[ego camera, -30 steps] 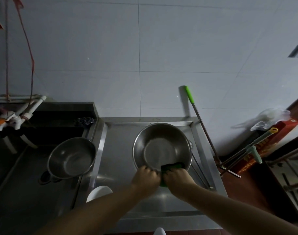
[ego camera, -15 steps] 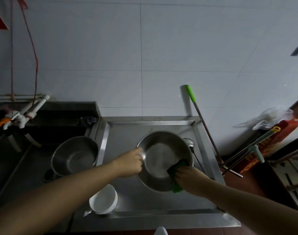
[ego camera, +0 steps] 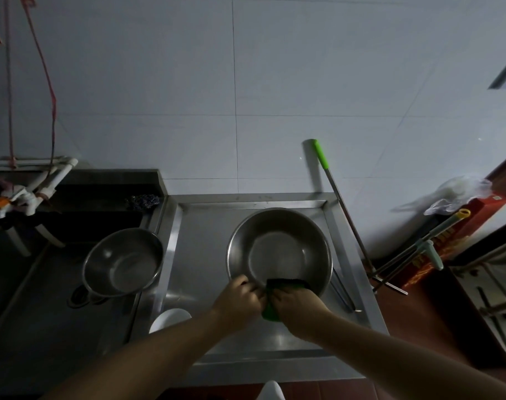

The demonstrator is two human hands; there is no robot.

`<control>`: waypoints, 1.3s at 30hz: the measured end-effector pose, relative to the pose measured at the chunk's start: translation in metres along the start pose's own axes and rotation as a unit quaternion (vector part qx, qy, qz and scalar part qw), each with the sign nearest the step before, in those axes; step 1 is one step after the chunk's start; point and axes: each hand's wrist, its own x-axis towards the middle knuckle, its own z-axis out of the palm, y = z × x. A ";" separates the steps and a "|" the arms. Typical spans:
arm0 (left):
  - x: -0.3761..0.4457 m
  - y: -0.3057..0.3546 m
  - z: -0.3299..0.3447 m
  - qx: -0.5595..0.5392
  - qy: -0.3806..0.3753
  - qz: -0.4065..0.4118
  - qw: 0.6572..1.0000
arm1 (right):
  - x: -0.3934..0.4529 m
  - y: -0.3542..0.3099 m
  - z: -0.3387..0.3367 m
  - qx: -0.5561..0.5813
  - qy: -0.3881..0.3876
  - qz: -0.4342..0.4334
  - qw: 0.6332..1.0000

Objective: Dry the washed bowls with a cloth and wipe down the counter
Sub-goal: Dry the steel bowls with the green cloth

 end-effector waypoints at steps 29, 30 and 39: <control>-0.010 -0.037 -0.022 0.061 -0.053 0.120 0.989 | -0.018 0.035 0.015 -0.031 0.033 -0.086 0.995; -0.011 -0.050 -0.029 0.085 -0.038 0.145 0.985 | -0.020 0.047 0.019 -0.064 0.036 -0.101 0.992; -0.003 -0.051 -0.017 0.087 -0.133 0.056 0.986 | -0.006 0.043 0.017 -0.102 -0.011 -0.047 0.994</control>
